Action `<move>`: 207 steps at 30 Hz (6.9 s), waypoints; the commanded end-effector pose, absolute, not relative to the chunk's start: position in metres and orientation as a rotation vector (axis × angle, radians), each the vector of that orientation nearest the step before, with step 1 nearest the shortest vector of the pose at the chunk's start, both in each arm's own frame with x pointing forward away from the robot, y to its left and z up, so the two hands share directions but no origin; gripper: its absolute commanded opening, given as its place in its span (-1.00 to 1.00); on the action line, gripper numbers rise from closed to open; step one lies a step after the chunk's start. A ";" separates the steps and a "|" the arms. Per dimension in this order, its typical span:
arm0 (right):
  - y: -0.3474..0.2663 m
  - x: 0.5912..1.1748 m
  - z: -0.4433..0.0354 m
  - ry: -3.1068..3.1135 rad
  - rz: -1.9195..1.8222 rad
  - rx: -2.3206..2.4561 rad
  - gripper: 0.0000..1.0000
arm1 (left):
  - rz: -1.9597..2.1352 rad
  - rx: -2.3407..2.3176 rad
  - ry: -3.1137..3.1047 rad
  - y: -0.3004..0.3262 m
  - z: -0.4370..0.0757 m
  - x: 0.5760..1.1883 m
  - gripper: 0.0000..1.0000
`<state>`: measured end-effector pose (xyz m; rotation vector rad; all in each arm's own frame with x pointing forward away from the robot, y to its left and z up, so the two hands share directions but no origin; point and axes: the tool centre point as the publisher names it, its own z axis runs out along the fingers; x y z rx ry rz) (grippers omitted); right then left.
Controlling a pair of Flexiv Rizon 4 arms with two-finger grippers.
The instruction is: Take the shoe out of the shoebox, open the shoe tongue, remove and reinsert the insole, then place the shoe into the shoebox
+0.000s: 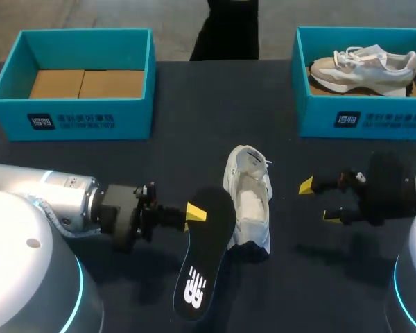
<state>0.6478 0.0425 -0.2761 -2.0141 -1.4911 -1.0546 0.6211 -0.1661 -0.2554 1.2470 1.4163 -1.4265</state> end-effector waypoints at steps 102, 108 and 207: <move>0.089 0.628 -0.313 -1.398 -1.062 -1.950 1.00 | -1.814 0.928 1.768 -0.219 -0.274 0.635 -1.00; 0.089 0.628 -0.313 -1.398 -1.062 -1.950 1.00 | -1.886 0.886 1.709 -0.222 -0.271 0.631 -1.00; 0.089 0.628 -0.313 -1.398 -1.062 -1.950 1.00 | -1.981 0.803 1.723 -0.254 -0.318 0.681 -1.00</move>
